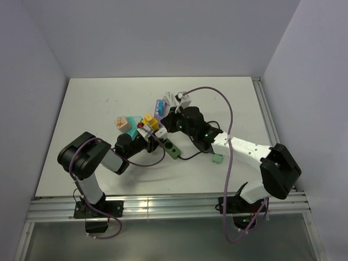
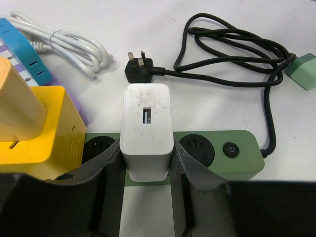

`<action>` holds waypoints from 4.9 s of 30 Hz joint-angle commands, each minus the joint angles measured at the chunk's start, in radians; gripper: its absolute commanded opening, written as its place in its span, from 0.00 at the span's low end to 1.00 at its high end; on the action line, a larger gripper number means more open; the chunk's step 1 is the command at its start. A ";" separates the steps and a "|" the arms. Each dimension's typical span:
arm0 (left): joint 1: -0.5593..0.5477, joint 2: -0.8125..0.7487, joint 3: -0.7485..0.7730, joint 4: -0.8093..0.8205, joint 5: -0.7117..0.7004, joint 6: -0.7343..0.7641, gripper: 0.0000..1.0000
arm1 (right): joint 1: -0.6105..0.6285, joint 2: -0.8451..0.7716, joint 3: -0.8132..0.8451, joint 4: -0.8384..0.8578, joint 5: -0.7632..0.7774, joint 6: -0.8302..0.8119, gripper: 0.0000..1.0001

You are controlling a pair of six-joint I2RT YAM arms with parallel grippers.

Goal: Insert the plug
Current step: Insert the plug into the socket.

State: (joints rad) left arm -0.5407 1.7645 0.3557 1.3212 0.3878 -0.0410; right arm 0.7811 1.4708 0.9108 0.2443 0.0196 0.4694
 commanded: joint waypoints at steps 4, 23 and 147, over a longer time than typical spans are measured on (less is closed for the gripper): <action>0.007 0.009 0.005 0.197 0.026 0.007 0.00 | 0.024 -0.035 0.004 0.012 0.037 -0.029 0.00; 0.007 0.015 0.014 0.177 0.043 0.000 0.00 | 0.020 0.034 -0.153 0.165 0.031 0.026 0.00; 0.007 -0.111 -0.040 0.139 0.026 -0.026 0.99 | 0.046 -0.118 -0.231 0.110 0.157 -0.006 0.00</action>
State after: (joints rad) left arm -0.5316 1.7027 0.3309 1.3190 0.3927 -0.0471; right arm 0.8185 1.4101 0.7044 0.3580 0.1333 0.4706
